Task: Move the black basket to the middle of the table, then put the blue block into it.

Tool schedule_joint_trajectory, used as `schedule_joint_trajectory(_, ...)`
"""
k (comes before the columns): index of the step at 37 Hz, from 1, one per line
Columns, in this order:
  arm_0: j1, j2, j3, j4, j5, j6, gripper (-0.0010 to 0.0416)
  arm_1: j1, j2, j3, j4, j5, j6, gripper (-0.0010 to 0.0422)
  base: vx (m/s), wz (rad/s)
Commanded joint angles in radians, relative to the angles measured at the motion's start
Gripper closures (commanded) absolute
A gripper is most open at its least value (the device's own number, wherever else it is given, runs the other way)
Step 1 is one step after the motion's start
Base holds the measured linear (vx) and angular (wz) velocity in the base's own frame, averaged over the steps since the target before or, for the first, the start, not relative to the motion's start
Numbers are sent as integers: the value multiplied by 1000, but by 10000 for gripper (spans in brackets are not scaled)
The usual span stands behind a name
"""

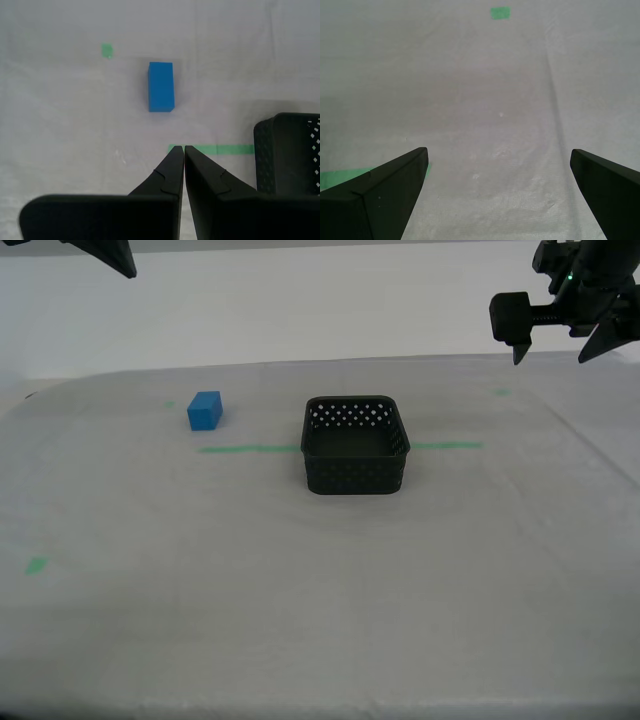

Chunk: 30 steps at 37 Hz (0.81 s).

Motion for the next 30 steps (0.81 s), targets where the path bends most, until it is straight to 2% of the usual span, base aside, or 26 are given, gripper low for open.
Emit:
schedule_joint_trajectory(1,0,-1,0,1,3,0,7,-2,43,54,-34,3,3,412,0,0)
schedule_joint_trajectory(10,0,-1,0,1,3,0,7,-4,137,179,-92,-4,5,412,0,0)
schedule_joint_trajectory(19,0,-1,0,1,3,0,7,-7,242,316,-179,-5,47,410,0,0)
schedule_joint_trajectory(23,0,-1,0,1,2,0,7,-10,274,349,-188,-5,47,388,0,0)
schedule_joint_trajectory(30,0,-1,0,2,2,0,7,-11,302,374,-188,-5,55,324,0,0)
